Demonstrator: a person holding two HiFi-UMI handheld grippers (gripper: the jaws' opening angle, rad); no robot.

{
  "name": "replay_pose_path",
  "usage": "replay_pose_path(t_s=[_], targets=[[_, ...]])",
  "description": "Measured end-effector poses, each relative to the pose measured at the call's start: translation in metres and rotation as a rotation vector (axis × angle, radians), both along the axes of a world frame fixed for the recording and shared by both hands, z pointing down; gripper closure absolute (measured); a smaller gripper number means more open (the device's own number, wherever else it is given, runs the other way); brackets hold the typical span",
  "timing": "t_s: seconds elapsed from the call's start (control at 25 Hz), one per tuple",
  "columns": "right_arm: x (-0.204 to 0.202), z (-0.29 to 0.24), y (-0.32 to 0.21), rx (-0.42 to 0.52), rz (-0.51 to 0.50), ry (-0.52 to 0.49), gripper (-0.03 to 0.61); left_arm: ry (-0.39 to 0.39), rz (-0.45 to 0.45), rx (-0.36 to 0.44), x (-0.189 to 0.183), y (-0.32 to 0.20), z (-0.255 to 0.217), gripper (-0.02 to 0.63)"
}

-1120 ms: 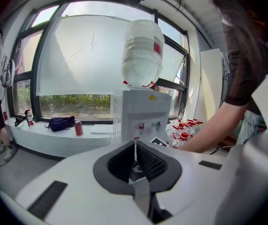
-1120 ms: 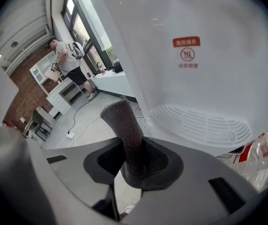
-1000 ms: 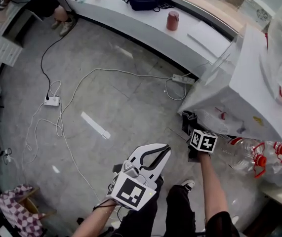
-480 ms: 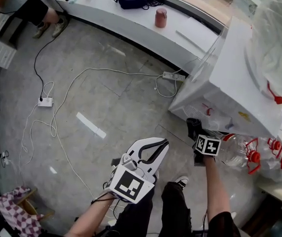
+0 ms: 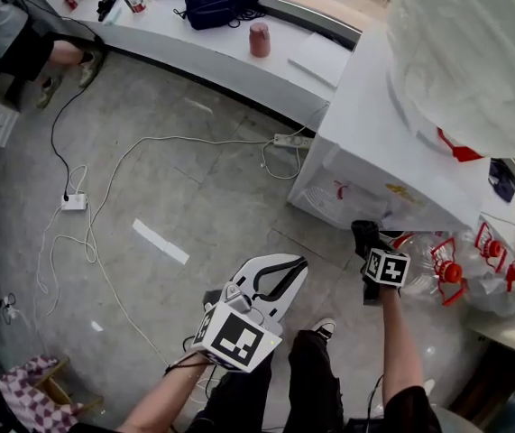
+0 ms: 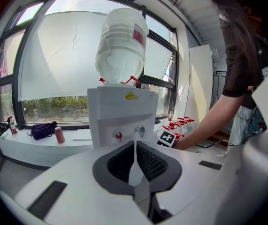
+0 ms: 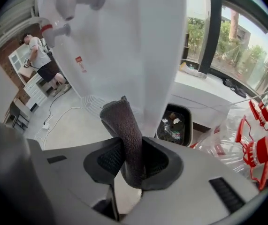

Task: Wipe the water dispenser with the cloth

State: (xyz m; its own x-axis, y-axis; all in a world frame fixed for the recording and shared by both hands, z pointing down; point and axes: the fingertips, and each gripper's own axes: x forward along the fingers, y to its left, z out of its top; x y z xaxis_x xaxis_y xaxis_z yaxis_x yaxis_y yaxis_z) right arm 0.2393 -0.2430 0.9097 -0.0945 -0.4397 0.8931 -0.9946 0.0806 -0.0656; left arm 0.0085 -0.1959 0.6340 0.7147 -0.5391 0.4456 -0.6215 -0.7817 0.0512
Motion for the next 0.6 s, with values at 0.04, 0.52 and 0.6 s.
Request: replay_pose_path(t_s=[0.04, 0.52, 0.6], targets=[[0.010, -0.003, 0.000, 0.005, 0.020, 0.007, 0.472, 0.000, 0.002, 0.001, 0.003, 0.003, -0.001, 0.592], [-0.018, -0.082, 0.043, 0.078, 0.043, -0.196, 0.474, 0.010, -0.054, -0.029, 0.005, 0.038, -0.057, 0.592], [-0.027, -0.114, 0.052, 0.099, 0.017, -0.216, 0.474, 0.010, -0.045, -0.019, 0.006, 0.042, -0.077, 0.592]])
